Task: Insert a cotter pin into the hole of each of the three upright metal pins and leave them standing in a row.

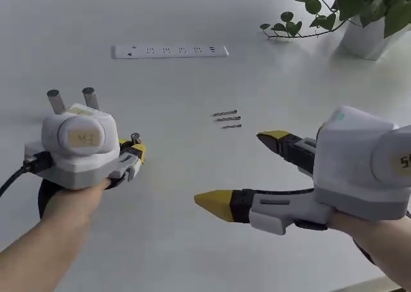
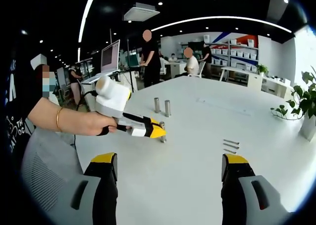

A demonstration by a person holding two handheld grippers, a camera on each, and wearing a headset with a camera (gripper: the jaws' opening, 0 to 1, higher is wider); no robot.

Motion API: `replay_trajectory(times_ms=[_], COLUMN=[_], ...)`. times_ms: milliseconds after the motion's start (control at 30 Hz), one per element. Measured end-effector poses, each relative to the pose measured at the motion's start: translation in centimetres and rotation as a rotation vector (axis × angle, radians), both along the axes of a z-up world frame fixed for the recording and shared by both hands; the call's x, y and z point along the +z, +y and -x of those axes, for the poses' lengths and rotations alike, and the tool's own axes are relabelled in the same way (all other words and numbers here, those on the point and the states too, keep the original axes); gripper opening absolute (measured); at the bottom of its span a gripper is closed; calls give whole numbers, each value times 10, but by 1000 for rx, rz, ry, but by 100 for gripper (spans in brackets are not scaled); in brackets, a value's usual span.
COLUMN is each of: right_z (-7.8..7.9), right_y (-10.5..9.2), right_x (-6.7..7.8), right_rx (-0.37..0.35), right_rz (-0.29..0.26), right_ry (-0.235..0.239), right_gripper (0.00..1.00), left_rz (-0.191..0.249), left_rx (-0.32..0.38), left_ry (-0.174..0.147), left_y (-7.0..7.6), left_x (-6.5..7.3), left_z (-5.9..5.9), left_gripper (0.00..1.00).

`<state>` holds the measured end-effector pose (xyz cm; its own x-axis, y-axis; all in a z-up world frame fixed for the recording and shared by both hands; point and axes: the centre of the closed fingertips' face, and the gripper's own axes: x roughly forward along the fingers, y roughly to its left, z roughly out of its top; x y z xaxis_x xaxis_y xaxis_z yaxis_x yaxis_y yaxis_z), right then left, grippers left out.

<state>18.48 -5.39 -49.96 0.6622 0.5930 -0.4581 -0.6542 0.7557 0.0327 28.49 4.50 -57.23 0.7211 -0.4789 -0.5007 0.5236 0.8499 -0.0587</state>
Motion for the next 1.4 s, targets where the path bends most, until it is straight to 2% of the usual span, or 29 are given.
replay_trajectory(times_ms=[200, 367, 533, 733, 967, 1100, 1267, 1400], right_z=[1, 1, 2, 3, 3, 1, -3, -8], right_y=[-4, -8, -8, -7, -9, -9, -12, -17], right_x=[1, 0, -1, -2, -5, -3, -3, -10], right_rx=[-7, -12, -12, -7, -12, -10, -7, 0], right_rz=[-1, 3, 1, 4, 12, 13, 23, 53], right_ry=[-1, 0, 6, 9, 17, 15, 10, 24], right_gripper=[86, 86, 85, 85, 85, 85, 85, 83], left_rz=[8, 15, -16, -35, -34, -52, -44, -47], left_rx=[1, 7, 5, 7, 2, -4, -17, -43], left_ry=[-4, -7, -36, -57, -47, -31, -16, -28], left_y=[-11, -15, -16, -16, -16, -14, -15, -13], left_x=[-2, -2, -3, -3, -5, -10, -9, -2], left_z=[3, 3, 4, 3, 2, 4, 9, 12], left_gripper=[7, 7, 7, 7, 8, 18, 21, 25])
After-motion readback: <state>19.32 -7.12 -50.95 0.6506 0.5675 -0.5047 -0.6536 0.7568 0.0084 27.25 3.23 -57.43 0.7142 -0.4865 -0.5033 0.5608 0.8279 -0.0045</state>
